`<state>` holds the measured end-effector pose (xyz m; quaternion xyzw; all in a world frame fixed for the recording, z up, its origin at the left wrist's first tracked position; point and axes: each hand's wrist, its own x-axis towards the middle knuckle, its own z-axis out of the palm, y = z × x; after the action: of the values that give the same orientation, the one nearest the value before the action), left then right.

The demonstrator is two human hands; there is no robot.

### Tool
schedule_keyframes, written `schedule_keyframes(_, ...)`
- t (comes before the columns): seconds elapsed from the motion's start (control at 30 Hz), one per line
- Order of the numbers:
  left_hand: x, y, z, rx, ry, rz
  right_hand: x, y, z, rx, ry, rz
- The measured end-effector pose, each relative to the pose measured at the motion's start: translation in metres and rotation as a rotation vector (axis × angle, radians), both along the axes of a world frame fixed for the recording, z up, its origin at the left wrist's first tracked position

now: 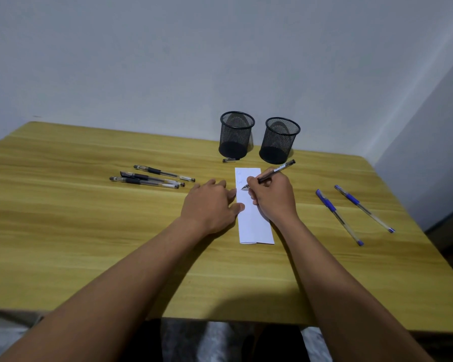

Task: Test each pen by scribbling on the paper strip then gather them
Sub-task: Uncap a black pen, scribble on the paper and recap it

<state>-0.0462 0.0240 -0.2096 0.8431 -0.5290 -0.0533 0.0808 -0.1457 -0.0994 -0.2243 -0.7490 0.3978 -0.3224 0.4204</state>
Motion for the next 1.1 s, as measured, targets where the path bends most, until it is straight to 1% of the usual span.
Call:
schedule_keyframes(0.33, -0.001, 0.003, 0.001, -0.007, 0.016, -0.003, 0.000, -0.002, 0.001, 0.022, 0.031, -0.041)
schedule_keyframes(0.4, -0.002, 0.003, 0.002, 0.000, 0.032, 0.005, 0.000, -0.002, 0.001, 0.059, -0.004, -0.044)
schedule_keyframes(0.5, -0.004, 0.003, 0.005, -0.031, 0.087, 0.034, 0.000, -0.004, 0.007, 0.177, -0.111, -0.055)
schedule_keyframes(0.57, -0.007, 0.004, 0.007, -0.093, 0.142, 0.065, -0.001, -0.005, 0.012, 0.255, -0.172, -0.047)
schedule_keyframes(0.63, -0.010, 0.003, 0.008, -0.186, 0.177, 0.110, -0.001, -0.006, 0.014, 0.290, -0.208, -0.029)
schedule_keyframes(0.77, -0.001, -0.009, 0.017, -0.420, 0.184, 0.241, -0.002, -0.011, 0.020, 0.253, -0.225, -0.024)
schedule_keyframes(0.83, 0.012, -0.023, 0.021, -0.480, 0.169, 0.281, -0.002, -0.014, 0.027, 0.238, -0.266, -0.020)
schedule_keyframes(0.97, 0.043, -0.053, 0.019, -0.407, 0.140, 0.298, -0.001, -0.023, 0.041, 0.269, -0.353, 0.005)
schedule_keyframes(1.1, 0.059, -0.077, 0.006, -0.326, 0.067, 0.279, 0.001, -0.036, 0.041, 0.287, -0.352, -0.026)
